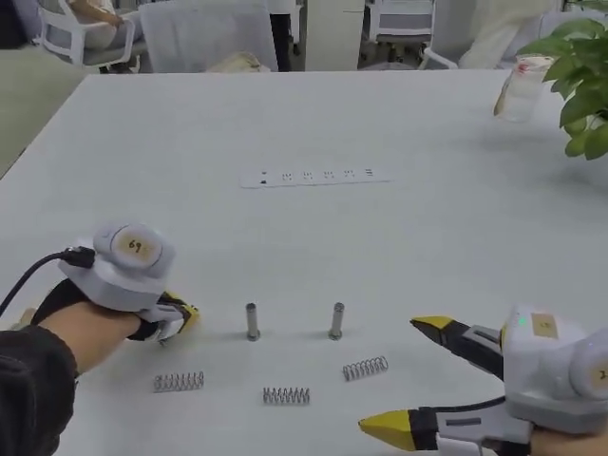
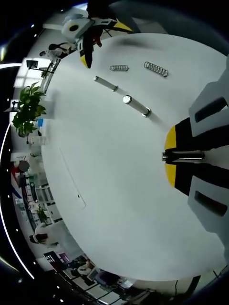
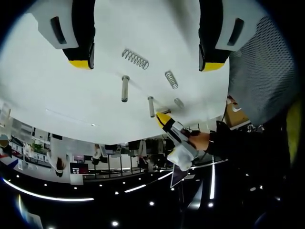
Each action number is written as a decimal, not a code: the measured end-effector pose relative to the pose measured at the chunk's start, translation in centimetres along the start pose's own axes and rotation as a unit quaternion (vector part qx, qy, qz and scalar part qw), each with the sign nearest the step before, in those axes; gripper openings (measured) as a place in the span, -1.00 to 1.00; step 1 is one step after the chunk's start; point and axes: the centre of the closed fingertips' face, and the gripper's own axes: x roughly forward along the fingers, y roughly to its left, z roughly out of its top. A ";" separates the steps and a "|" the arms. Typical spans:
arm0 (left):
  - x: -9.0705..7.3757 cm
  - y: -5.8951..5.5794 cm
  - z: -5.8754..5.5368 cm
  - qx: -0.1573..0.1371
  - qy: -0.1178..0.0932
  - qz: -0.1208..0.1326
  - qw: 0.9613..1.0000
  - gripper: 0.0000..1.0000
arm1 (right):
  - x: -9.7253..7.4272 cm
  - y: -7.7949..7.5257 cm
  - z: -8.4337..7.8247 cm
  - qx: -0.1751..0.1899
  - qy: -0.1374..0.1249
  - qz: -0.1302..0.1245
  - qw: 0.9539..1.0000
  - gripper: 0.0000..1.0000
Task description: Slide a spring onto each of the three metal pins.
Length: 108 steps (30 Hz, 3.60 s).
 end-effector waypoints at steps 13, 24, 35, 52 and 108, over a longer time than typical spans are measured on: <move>-2.0 -0.4 -0.1 -0.008 -0.019 0.003 1.000 -1.00 | 0.1 0.5 0.6 -0.010 -0.001 0.006 1.000 0.79; -3.1 -0.2 -0.5 -0.020 -0.032 0.009 0.999 -1.00 | 0.2 0.7 1.2 -0.019 -0.002 0.011 1.000 0.78; -3.8 -0.2 -0.8 -0.028 -0.041 0.013 0.999 -1.00 | 0.2 0.9 1.4 -0.025 -0.001 0.012 1.000 0.78; -4.2 -0.2 -1.2 -0.052 -0.057 0.015 0.997 -1.00 | 0.1 1.0 1.5 -0.033 0.004 0.013 0.999 0.78; -5.7 -2.3 -5.6 -0.058 -0.078 -0.029 0.995 -0.62 | 0.0 1.4 1.5 -0.037 0.012 0.013 0.999 0.77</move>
